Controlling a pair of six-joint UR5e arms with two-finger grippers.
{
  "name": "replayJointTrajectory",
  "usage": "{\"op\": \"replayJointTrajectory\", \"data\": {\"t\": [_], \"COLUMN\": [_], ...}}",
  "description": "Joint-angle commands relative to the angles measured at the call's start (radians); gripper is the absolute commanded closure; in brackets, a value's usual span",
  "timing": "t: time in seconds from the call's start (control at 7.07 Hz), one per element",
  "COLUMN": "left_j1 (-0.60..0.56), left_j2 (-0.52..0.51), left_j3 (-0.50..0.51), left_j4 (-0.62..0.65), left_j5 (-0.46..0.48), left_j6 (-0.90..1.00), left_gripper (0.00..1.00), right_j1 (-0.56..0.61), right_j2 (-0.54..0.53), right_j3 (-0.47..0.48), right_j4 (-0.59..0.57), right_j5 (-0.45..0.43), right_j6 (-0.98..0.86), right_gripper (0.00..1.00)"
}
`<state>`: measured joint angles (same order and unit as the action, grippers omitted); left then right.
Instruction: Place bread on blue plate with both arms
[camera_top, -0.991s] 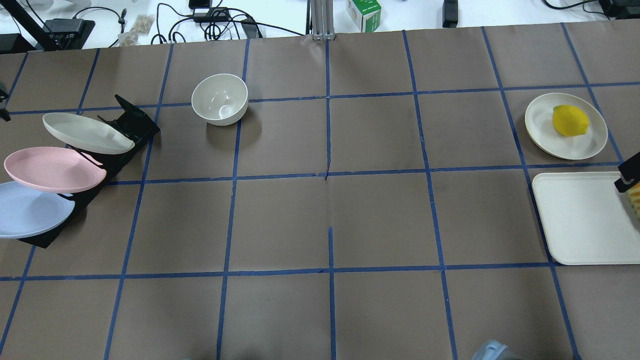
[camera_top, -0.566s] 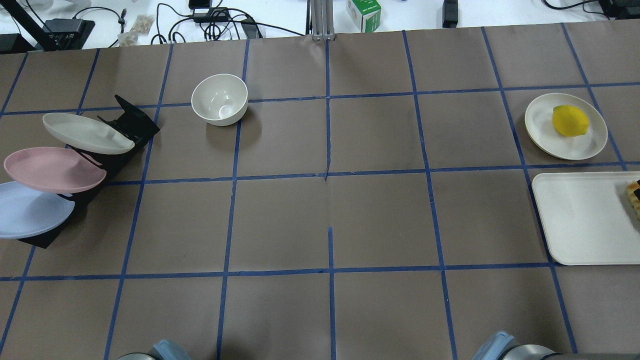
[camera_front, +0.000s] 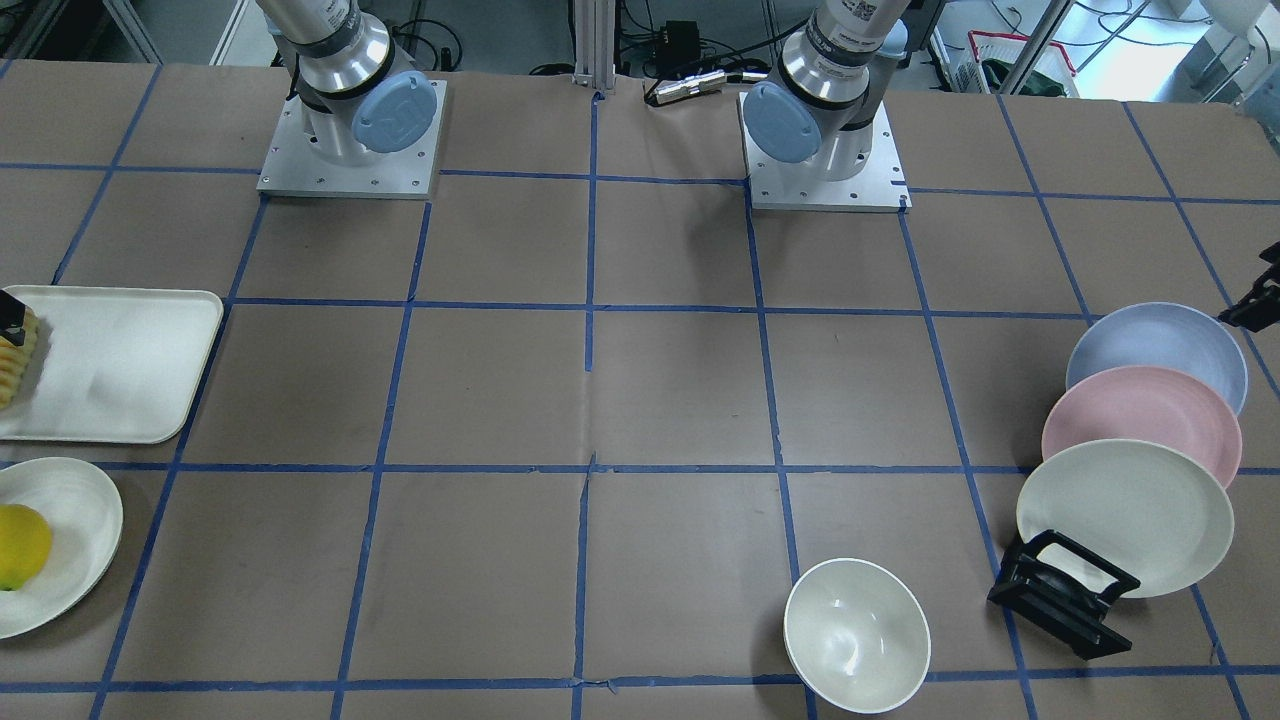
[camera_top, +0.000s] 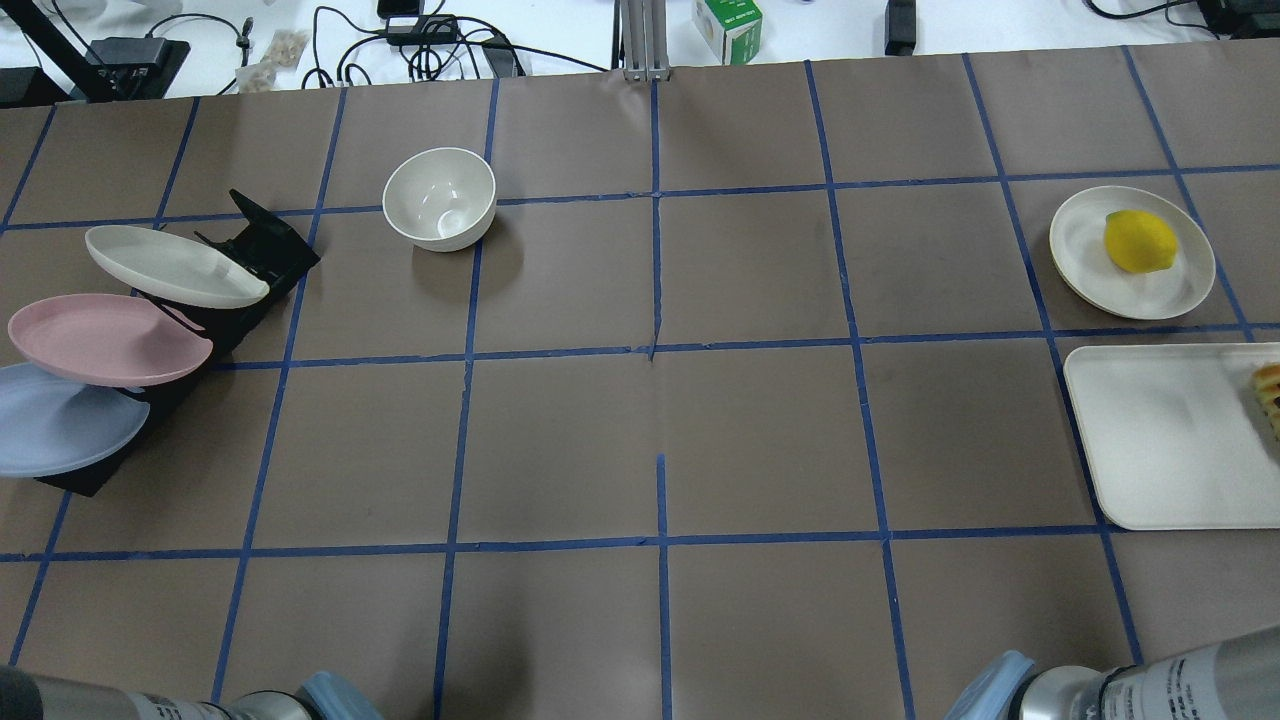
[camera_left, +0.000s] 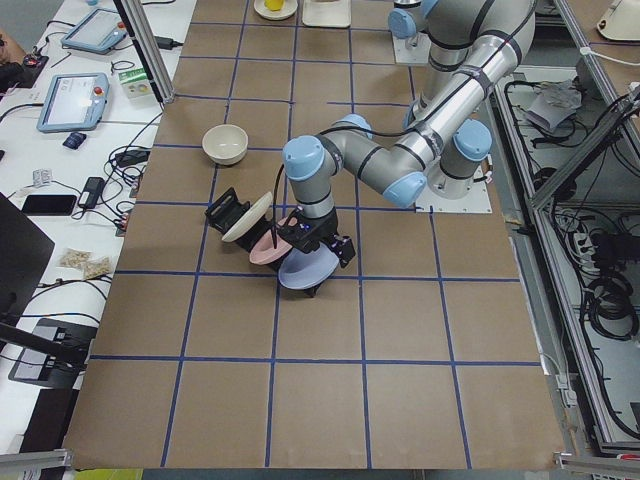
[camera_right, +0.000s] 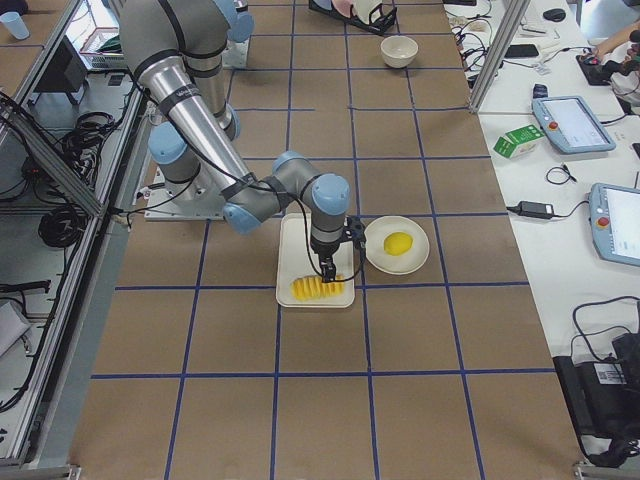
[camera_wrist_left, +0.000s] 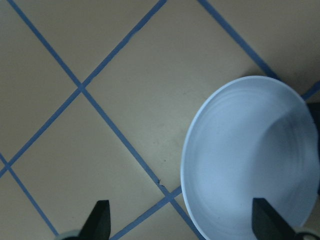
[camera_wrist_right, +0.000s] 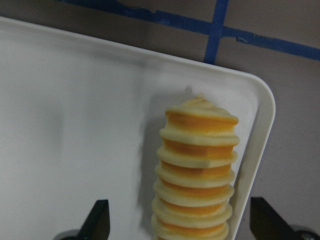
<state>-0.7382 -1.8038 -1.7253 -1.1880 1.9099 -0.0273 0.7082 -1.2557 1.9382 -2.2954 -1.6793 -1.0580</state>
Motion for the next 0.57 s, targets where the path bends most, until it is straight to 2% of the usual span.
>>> {"op": "replayJointTrajectory", "data": {"t": [0.0,0.14,0.28,0.42], "left_j1": [0.0,0.0,0.0,0.0], "left_j2": [-0.066,-0.095,-0.107,-0.117], "left_j3": [-0.005,-0.001,0.003,0.003], "left_j4": [0.01,0.042,0.059,0.057], "left_j5": [0.011,0.008,0.012,0.015], "left_j6": [-0.006,-0.005,0.016,0.023], "left_gripper": [0.0,0.0,0.2,0.57], "right_j1": [-0.028,-0.035,-0.036,-0.035], "right_j2": [0.053,0.076,0.081,0.084], "right_j3": [-0.001,-0.001,0.004,0.004], "right_j4": [-0.048,-0.062,-0.062,-0.059], "right_j5": [-0.007,-0.007,-0.007,-0.005], "right_j6": [0.0,0.006,0.012,0.024], "right_gripper": [0.0,0.0,0.0,0.05]}}
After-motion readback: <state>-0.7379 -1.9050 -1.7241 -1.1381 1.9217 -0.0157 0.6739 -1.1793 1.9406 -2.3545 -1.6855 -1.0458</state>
